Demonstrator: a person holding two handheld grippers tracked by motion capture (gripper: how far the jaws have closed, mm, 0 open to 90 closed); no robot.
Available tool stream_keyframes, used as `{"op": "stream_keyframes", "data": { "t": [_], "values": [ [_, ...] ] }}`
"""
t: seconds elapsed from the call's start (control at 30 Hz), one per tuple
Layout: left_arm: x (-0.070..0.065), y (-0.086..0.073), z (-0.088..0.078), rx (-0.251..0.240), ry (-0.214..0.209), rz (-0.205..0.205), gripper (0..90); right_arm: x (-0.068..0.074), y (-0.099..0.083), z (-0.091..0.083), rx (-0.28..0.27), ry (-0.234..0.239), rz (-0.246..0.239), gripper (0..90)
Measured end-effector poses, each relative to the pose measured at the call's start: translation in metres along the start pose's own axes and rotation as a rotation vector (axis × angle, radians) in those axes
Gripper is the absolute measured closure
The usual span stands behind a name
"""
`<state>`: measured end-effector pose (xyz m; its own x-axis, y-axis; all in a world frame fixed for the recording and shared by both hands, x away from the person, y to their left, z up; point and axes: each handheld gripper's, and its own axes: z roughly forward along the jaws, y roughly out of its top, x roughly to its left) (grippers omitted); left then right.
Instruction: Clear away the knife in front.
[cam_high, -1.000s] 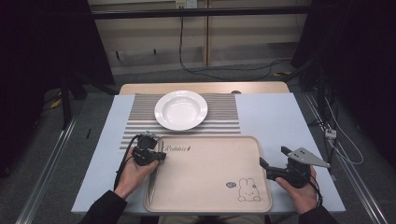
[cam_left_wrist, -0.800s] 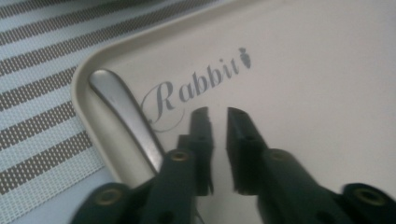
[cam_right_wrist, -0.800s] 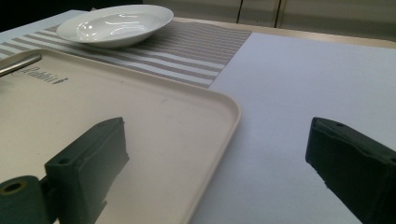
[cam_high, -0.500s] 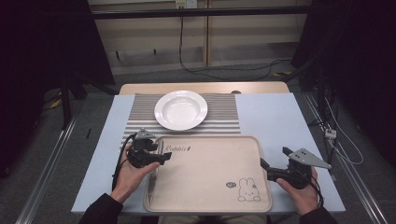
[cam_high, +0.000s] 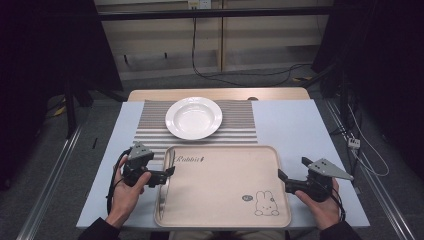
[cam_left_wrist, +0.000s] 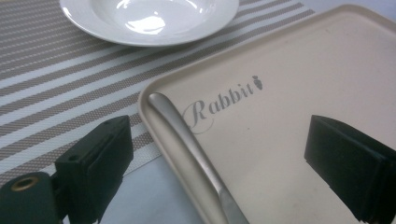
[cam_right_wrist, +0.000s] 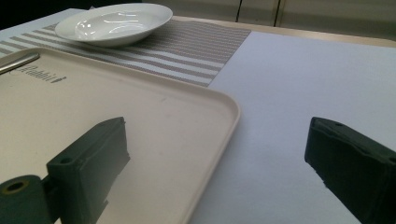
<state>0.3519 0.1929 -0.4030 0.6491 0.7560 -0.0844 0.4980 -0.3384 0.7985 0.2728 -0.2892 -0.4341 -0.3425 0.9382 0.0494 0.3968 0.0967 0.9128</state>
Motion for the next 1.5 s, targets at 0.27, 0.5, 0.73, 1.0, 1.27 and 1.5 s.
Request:
{"op": "stream_keyframes", "data": {
  "t": [0.27,0.5,0.73,1.0,1.27,1.5],
  "values": [
    [0.0,-0.011,-0.017,-0.074,0.052,-0.02,7.8,0.0,0.0,0.0,0.0,-0.001,0.001,5.6],
    [0.007,-0.025,-0.027,-0.097,0.07,-0.039,7.4,0.001,0.0,0.0,0.0,-0.001,-0.001,5.7],
    [0.011,-0.038,-0.031,-0.105,0.1,-0.052,7.5,0.0,0.0,0.0,0.001,-0.002,0.001,5.8],
    [0.013,-0.046,-0.032,-0.111,0.122,-0.063,7.3,0.0,0.0,-0.002,-0.001,-0.005,-0.003,5.9],
    [0.007,-0.048,-0.034,-0.138,0.142,-0.044,5.6,0.001,0.0,-0.003,-0.002,-0.007,-0.002,6.0],
    [0.009,-0.048,-0.034,-0.149,0.126,-0.062,5.6,0.0,-0.001,-0.003,-0.001,-0.007,-0.003,6.1]
  ]
}}
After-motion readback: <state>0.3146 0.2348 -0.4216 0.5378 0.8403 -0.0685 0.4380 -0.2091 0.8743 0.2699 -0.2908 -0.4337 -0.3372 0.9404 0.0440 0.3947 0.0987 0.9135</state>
